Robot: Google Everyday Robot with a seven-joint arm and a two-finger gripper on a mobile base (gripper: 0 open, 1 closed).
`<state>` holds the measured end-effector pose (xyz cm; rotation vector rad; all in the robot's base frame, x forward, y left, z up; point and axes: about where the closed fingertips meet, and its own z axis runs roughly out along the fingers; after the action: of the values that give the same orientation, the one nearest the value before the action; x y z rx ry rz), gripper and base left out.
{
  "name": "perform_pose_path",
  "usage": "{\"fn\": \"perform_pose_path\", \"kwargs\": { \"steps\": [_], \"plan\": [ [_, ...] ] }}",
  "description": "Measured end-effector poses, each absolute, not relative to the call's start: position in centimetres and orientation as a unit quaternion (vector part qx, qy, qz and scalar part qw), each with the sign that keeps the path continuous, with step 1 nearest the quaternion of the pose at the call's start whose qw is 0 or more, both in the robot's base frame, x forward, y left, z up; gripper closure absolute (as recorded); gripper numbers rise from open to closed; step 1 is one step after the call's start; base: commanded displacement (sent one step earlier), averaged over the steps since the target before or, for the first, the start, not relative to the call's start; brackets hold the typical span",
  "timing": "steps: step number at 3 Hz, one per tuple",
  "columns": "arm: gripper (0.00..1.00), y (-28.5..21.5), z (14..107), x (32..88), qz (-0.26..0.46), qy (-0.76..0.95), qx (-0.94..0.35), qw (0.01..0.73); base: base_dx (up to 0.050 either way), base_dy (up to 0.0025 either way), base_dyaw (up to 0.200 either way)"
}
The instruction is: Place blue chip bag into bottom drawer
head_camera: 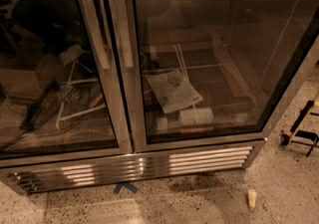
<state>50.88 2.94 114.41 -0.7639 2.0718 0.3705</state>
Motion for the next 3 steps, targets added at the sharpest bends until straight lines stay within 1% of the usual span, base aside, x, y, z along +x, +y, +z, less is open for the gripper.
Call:
{"fn": "perform_pose_path", "kwargs": {
  "steps": [1, 3],
  "plan": [
    [0.00, 2.21, 116.55, 49.42, 0.113, 0.829, -0.300, 0.458, 0.000, 0.00000, 0.000],
    [0.00, 2.22, 116.56, 49.42, 0.113, 0.829, -0.300, 0.458, 0.000, 0.00000, 0.000]
  ]
}}
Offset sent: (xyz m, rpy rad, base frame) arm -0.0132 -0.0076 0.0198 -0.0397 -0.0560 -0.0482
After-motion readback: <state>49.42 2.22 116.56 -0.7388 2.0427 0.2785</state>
